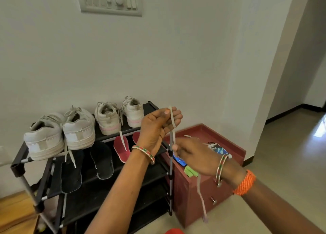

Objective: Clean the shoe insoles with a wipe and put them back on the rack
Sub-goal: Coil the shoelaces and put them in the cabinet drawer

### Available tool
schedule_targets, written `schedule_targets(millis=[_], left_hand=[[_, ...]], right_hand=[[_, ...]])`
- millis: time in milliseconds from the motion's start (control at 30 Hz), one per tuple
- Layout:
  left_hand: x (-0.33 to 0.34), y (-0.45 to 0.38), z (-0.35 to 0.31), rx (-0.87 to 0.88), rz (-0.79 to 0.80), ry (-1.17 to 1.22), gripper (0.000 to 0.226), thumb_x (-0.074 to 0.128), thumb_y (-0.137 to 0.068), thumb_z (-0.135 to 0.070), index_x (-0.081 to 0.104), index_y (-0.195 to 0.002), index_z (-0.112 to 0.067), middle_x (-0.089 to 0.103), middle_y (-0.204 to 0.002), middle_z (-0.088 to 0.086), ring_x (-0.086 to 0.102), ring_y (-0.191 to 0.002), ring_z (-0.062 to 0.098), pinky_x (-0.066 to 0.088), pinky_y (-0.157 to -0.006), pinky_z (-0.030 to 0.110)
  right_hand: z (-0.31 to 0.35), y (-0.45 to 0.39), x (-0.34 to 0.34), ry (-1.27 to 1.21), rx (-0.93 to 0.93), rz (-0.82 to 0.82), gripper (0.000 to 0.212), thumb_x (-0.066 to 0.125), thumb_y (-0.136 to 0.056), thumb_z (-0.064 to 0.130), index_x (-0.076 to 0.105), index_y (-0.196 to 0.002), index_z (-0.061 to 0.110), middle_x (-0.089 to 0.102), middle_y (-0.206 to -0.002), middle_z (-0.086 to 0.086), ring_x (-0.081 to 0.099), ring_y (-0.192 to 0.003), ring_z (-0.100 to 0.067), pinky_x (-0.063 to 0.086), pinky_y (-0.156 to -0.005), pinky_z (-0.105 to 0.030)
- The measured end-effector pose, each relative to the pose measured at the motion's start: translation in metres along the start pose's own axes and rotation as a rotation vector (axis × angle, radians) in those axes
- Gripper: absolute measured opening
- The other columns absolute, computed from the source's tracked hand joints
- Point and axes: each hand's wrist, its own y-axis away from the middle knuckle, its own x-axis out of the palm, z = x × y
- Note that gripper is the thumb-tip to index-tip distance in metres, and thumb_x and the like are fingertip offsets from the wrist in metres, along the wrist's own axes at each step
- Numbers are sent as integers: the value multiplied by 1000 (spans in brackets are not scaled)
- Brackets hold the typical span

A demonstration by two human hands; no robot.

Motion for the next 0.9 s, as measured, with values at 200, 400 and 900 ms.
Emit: schedule_targets(millis=[200, 400, 900], left_hand=[[-15, 4, 15, 142, 28, -593, 24, 50, -94, -1, 68, -83, -13, 71, -68, 1, 67, -63, 14, 57, -65, 25], [-14, 6, 0, -15, 204, -292, 25, 40, -96, -1, 64, -88, -1, 65, -63, 2, 60, -55, 9, 51, -56, 18], [-5, 14, -3, -1, 219, -127, 19, 51, -83, -4, 69, -76, -5, 61, -59, 3, 55, -50, 9, 49, -52, 17]], right_hand=[[18, -15, -42, -1, -83, -175, 29, 42, -98, 29, 54, -72, 22, 58, -64, 1, 52, -59, -17, 43, -60, -33], [-13, -29, -41, 257, 21, -320, 25, 44, -93, 13, 43, -72, 28, 55, -67, 4, 51, -64, -25, 41, -59, -35], [-7, -23, -43, 521, -10, -254, 13, 34, -85, 13, 41, -83, 23, 55, -78, 3, 56, -73, -28, 35, -59, -31]])
